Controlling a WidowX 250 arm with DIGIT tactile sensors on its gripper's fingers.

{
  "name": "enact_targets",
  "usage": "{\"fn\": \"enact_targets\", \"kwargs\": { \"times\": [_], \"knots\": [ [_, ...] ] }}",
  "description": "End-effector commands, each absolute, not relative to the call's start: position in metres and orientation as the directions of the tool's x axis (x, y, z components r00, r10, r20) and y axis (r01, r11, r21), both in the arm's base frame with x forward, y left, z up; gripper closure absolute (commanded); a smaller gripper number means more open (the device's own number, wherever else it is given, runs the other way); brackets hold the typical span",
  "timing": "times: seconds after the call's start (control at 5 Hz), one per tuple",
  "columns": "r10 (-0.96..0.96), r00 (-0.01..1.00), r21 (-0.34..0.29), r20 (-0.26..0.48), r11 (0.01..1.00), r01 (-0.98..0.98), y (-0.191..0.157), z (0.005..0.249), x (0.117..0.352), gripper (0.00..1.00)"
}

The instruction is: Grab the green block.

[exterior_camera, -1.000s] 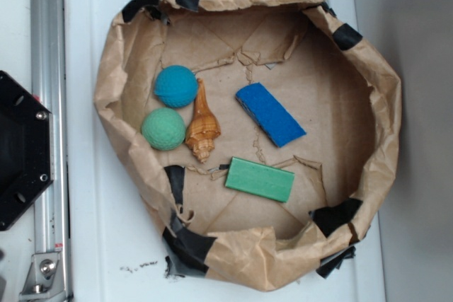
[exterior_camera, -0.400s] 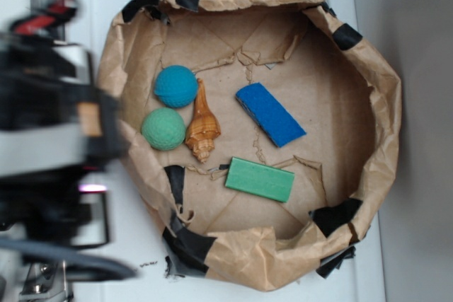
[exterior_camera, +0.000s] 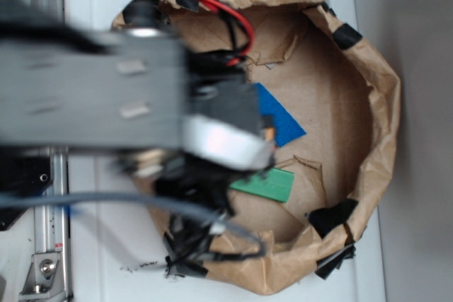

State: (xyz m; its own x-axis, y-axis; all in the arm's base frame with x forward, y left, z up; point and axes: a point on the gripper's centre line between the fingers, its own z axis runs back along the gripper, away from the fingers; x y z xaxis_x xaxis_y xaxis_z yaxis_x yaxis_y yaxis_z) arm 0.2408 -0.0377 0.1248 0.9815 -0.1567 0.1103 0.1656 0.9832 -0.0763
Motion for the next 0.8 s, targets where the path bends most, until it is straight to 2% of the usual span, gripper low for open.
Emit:
{"fn": "enact_targets", "kwargs": {
  "times": [0.0, 0.2, 0.4, 0.6],
  "knots": [
    [-0.153, 0.977, -0.163, 0.150, 0.971, 0.177, -0.027, 0.089, 0.269, 0.00],
    [-0.203, 0.965, -0.115, 0.166, 0.968, 0.223, -0.048, 0.079, 0.270, 0.00],
    [-0.242, 0.961, -0.076, 0.137, 0.964, 0.254, -0.068, 0.049, 0.277, 0.00],
    [-0.266, 0.953, -0.094, 0.142, 0.955, 0.281, -0.079, 0.032, 0.281, 0.00]
  ]
}}
